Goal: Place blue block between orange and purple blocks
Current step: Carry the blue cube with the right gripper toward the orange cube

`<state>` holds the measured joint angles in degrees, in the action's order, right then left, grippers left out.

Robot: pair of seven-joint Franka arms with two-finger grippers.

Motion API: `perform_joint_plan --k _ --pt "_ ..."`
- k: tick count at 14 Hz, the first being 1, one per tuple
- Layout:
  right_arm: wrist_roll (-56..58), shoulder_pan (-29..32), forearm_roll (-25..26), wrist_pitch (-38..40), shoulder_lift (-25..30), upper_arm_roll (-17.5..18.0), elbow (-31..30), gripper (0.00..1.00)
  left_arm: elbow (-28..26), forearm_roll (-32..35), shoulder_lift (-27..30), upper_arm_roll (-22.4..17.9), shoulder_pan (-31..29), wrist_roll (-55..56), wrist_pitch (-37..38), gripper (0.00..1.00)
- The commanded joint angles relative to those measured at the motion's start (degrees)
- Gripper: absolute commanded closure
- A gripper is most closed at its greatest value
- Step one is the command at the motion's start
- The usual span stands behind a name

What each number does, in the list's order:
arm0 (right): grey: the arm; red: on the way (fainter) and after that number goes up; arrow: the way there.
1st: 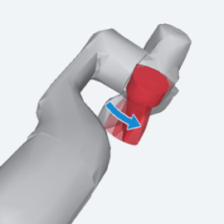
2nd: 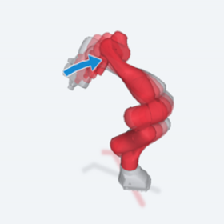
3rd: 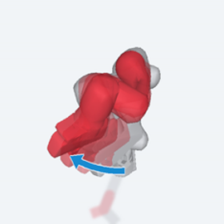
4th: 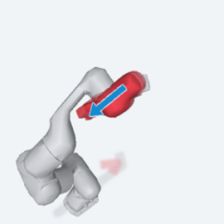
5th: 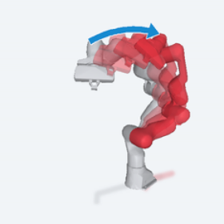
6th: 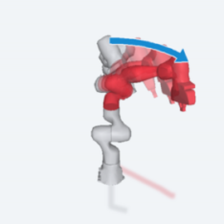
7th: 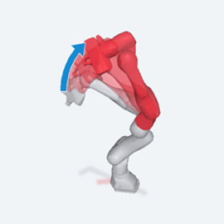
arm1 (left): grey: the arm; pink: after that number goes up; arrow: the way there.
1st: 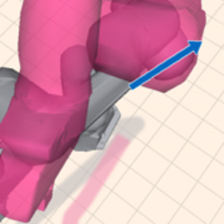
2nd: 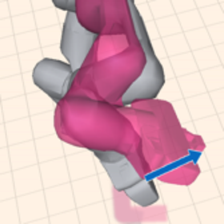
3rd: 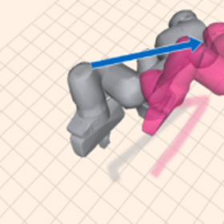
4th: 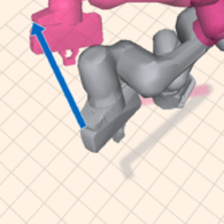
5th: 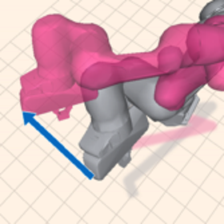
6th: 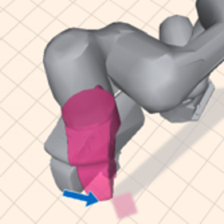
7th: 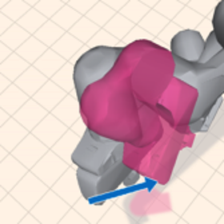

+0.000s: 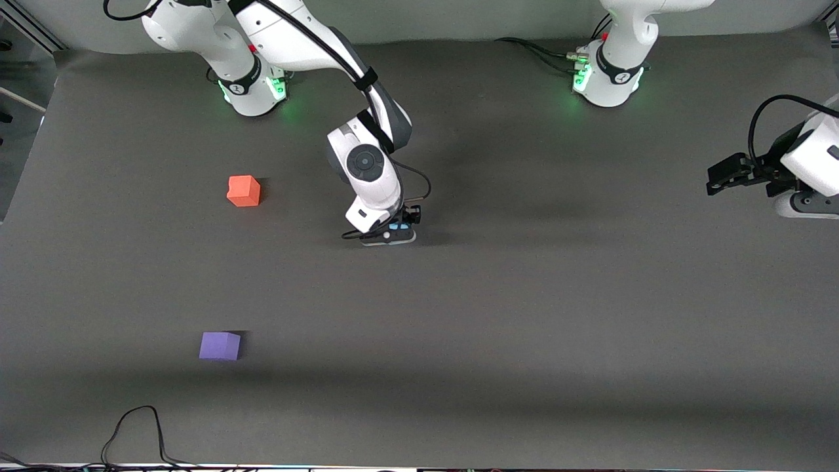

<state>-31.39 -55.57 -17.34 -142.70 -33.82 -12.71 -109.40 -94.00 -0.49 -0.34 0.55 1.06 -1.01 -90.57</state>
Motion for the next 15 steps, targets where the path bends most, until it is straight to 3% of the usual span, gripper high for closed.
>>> perform_joint_plan --k 1,4,7,10,12,15 --pt "-2.8 -0.42 -1.12 3.45 2.34 -0.64 2.16 0.82 -0.4 0.23 0.43 0.07 0.0 -0.75 -0.66 0.0" --pt "-2.62 -0.15 -0.15 17.05 7.35 -4.14 7.94 0.82 -0.4 0.14 0.43 0.07 -0.09 -0.75 -0.75 0.0" --pt "-2.27 -0.07 1.07 38.83 9.73 -10.3 22.77 0.82 -0.49 0.14 0.43 0.07 -0.18 -0.75 -0.84 0.0" --pt "-1.83 0.28 1.87 50.56 9.91 -14.34 34.92 0.82 -0.49 0.14 0.43 0.07 -0.18 -0.75 -0.75 0.0" --pt "0.0 0.28 1.87 53.83 11.57 -16.46 37.06 0.82 -0.49 0.23 0.43 0.07 -0.18 -0.75 -0.84 0.0" --pt "7.19 0.28 1.96 57.0 14.74 -21.11 35.05 0.82 -0.49 0.23 0.43 0.07 -0.18 -0.75 -0.84 0.0"
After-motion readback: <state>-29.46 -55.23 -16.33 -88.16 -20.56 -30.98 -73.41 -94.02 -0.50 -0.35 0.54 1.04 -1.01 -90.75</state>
